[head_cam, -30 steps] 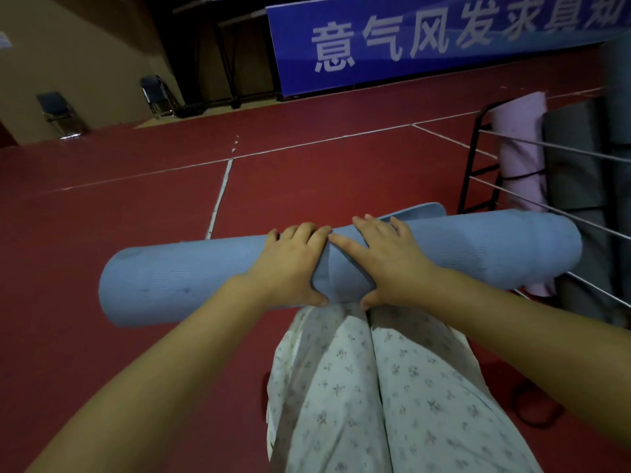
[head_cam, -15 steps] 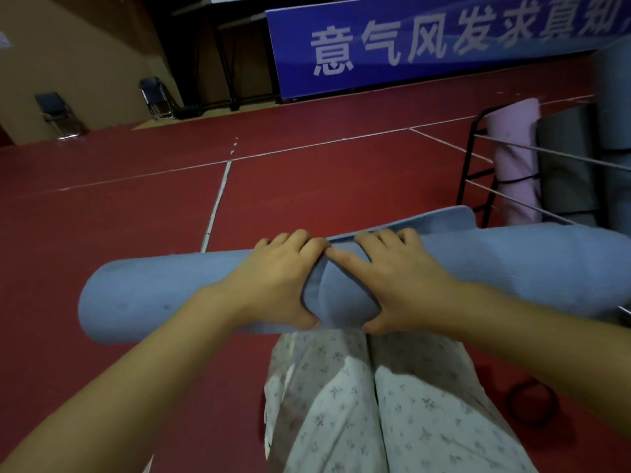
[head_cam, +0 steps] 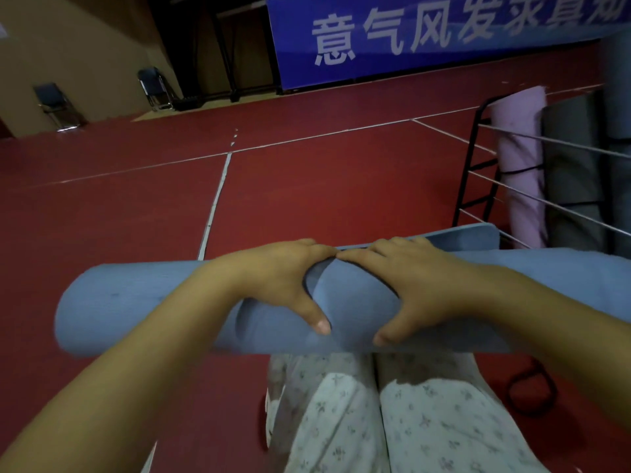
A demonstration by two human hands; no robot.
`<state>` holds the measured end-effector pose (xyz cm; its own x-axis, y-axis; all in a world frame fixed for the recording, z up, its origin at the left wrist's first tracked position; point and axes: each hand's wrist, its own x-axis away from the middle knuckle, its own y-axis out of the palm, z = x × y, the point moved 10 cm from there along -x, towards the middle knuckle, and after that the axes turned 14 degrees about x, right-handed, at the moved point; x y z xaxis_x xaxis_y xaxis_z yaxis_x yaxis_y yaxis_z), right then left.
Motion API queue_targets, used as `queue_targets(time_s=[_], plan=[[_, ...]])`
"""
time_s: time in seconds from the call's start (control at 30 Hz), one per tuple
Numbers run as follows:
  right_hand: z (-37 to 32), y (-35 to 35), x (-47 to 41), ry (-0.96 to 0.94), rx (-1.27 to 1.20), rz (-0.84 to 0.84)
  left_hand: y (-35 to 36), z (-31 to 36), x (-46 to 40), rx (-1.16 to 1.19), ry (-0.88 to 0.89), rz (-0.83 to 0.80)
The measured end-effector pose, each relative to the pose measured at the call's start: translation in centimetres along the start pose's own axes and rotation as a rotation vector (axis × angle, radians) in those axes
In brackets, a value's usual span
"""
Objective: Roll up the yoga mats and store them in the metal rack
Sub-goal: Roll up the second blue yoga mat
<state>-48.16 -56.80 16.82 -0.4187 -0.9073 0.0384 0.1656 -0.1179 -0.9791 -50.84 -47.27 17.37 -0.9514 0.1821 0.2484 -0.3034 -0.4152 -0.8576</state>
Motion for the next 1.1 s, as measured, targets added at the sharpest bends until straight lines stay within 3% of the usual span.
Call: queue_targets(time_s=[0.1, 0.23, 0.4, 0.63, 0.93, 1.0, 1.1], plan=[[1.2, 0.1, -1.3, -0.022, -0.109, -0.055, -0.8, -0.1, 0.1, -0.038, -0.023, 0.044], [3.2, 0.9, -2.8, -0.045, -0.460, -0.189, -1.3, 1.8, 1.3, -0.462, 0.011, 0.255], [3.8, 0.8, -3.9, -0.072, -0.541, -0.251, -0.1, 0.7, 1.1, -0.391, -0.022, 0.297], [3.9, -2.4, -2.4, -0.031, -0.205, 0.042, -1.9, -0.7, -0.6, -0.127, 0.038, 0.297], [1.2, -0.6, -2.8, 0.046, 0.103, 0.158, -4.0, -1.9, -2.6, 0.033, -0.005, 0.204], [2.4, -0.3, -3.7, 0.074, 0.114, 0.149, -4.4, -2.2, -2.7, 0.048, -0.029, 0.266], [4.1, -0.3, -5.0, 0.092, 0.001, 0.111, -5.2, -2.2, -1.8, -0.061, -0.071, 0.498]])
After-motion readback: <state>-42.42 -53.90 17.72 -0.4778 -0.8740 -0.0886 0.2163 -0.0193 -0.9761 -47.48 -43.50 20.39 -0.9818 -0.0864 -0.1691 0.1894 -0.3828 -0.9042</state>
